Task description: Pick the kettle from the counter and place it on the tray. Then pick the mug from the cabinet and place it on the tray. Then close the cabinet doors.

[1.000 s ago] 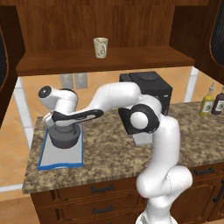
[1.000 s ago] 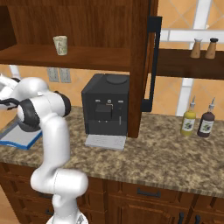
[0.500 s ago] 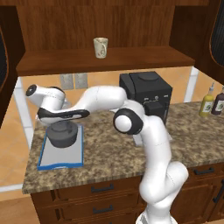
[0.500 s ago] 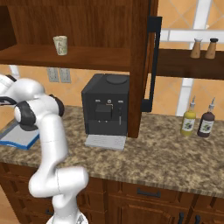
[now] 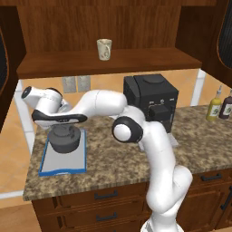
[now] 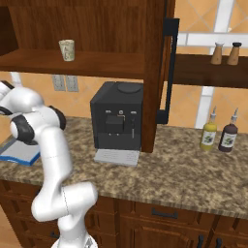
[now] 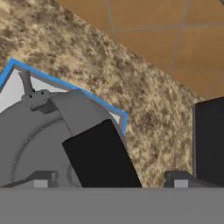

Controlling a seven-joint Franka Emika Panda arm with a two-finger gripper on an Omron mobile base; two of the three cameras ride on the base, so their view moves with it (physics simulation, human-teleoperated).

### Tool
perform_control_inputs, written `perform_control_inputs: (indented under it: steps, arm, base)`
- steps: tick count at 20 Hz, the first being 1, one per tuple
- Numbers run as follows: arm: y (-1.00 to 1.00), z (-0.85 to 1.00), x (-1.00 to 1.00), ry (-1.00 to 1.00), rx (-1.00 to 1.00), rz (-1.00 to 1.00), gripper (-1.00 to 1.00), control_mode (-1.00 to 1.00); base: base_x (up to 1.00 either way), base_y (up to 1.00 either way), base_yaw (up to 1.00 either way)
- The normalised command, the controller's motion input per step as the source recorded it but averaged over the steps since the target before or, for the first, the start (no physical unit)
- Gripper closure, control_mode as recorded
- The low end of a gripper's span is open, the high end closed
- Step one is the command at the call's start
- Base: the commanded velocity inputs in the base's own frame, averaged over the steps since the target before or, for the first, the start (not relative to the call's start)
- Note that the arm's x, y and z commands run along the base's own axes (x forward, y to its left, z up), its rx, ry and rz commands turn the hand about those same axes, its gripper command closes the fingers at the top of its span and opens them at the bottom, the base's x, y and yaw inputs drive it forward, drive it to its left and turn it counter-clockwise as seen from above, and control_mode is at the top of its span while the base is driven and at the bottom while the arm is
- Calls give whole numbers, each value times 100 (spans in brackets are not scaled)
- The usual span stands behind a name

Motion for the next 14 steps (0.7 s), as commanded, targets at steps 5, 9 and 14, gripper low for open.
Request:
perform_control_inputs:
  steps: [5, 9, 14]
  arm:
    - [-31, 3, -51, -13, 5, 0, -100, -100]
    - [-56, 14, -70, -15, 11, 0, -100, -100]
    - [-60, 28, -70, -22, 16, 0, -100, -100]
  base:
    - [0, 0, 0]
    - [0, 0, 0]
    - [0, 0, 0]
